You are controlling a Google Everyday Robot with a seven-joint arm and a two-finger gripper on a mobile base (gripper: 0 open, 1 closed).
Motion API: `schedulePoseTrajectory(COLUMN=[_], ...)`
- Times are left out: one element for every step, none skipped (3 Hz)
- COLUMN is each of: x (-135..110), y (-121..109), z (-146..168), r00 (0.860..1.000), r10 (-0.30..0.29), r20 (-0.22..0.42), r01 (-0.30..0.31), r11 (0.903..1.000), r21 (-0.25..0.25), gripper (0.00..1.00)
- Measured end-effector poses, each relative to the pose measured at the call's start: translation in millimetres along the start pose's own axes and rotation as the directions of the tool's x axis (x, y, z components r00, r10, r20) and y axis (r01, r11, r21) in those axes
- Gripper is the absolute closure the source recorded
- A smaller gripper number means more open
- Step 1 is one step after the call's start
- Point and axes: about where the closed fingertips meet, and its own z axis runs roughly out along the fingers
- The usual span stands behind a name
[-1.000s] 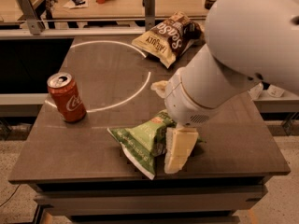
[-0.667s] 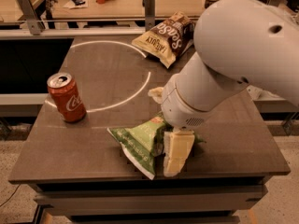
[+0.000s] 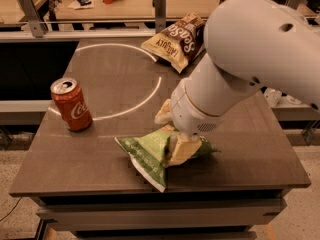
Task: Pick green jalapeno chip bag
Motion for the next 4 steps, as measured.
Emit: schedulePoseTrajectory(x=[0, 10, 28, 48], y=[-3, -19, -51, -79], z=[-3, -24, -67, -113], r00=[1.0, 0.995, 0.954, 0.873], r10=[-0.011, 0.092, 0.251, 0.359], r20=[-0.001, 0.049, 0.167, 0.33], r01=[0.011, -0.094, -0.273, -0.435], r11=[0.9999, 0.995, 0.9533, 0.8791], r21=[0.001, 0.034, 0.128, 0.194], gripper=[0.62, 0.85, 1.0, 1.0])
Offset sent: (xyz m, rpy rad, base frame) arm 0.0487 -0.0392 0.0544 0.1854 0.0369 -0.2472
